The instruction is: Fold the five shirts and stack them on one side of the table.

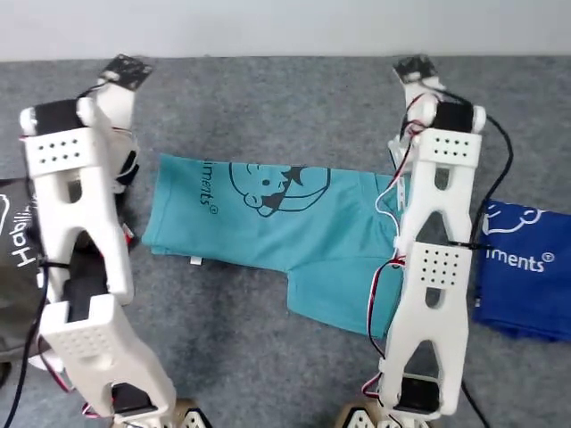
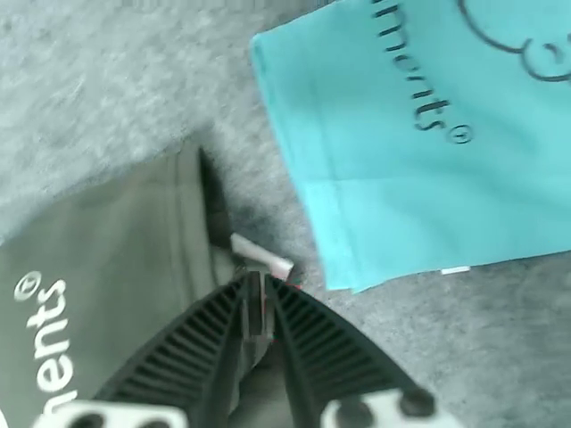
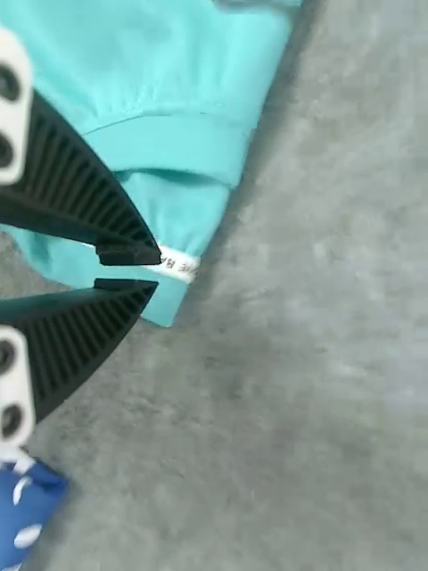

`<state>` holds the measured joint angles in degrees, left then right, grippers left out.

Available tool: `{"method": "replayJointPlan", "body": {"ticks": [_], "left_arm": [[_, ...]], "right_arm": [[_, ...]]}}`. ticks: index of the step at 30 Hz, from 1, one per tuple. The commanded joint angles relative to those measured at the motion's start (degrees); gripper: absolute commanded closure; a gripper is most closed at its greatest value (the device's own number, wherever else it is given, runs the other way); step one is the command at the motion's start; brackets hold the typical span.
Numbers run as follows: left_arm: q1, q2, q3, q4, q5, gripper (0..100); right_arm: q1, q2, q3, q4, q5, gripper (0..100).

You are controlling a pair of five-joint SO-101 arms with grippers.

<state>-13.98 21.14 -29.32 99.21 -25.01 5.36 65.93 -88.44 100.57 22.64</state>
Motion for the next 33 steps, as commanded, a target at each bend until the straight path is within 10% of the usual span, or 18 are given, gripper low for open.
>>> {"method": "replayJointPlan", "body": {"ticks": [1, 16, 33], "left_arm": [[5.3, -2.1, -2.3, 1.3, 0.3, 98], [39.9, 1.6, -1.9, 1.3, -3.0, 93], [61.1, 17.8, -1.9, 1.3, -2.5, 80]], "right_arm": [[2.1, -9.8, 0.5, 2.6, 0.3, 95.8], [24.4, -49.2, 50.0, 2.2, 4.2, 95.7], [51.8, -58.0, 59.9, 2.2, 17.5, 95.7]]}}
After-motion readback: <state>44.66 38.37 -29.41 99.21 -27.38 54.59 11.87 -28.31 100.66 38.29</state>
